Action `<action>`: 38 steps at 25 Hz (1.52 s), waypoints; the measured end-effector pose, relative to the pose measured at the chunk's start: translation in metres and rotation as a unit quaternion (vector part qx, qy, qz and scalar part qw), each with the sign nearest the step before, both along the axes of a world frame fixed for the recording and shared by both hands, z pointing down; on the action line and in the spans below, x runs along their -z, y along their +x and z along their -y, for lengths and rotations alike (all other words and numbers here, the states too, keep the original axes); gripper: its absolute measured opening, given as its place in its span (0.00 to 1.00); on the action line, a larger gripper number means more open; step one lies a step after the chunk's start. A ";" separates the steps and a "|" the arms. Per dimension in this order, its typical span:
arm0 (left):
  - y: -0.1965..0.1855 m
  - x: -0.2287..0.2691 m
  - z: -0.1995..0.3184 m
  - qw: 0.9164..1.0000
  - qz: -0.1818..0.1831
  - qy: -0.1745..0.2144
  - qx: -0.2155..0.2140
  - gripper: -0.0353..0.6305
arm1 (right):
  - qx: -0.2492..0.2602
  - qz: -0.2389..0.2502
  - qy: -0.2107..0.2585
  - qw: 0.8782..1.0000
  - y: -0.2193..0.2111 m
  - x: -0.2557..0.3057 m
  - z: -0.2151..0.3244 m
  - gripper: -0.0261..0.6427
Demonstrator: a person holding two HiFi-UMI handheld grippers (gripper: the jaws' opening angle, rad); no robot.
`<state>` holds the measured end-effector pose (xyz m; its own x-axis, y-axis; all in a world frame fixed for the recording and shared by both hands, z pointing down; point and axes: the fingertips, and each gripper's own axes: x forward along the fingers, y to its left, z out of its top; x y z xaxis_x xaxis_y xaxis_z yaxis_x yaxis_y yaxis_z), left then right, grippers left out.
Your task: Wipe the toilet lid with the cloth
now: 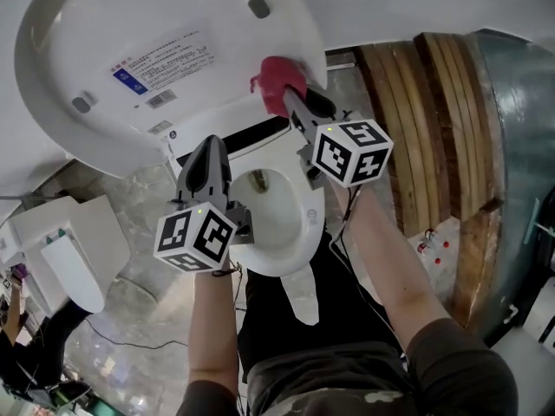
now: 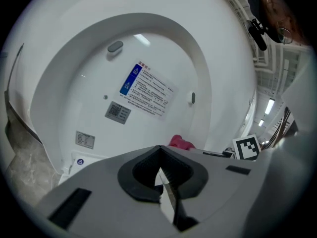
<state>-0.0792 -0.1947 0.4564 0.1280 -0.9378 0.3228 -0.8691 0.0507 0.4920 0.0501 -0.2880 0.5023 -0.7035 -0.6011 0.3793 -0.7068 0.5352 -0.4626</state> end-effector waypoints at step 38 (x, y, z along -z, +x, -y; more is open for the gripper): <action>-0.162 -0.030 -0.105 0.999 -0.004 -0.036 0.039 0.06 | 0.074 -0.007 -0.054 0.996 -0.206 -0.044 -0.094 0.11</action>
